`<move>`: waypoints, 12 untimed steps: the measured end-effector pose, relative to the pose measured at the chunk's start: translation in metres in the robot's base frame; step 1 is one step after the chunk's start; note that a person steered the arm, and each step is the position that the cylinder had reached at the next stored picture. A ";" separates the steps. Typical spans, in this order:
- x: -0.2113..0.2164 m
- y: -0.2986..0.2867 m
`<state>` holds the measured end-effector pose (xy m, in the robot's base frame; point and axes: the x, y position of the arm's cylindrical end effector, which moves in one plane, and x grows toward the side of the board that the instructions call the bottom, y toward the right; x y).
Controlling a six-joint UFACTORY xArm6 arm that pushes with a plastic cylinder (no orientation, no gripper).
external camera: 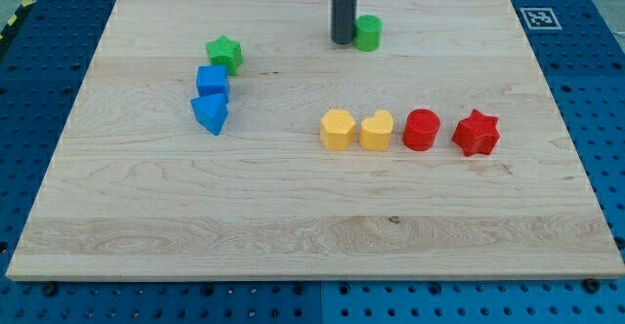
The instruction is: Push the green star closer to green circle
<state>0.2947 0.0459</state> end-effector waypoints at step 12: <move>0.049 -0.085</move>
<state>0.3438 -0.0394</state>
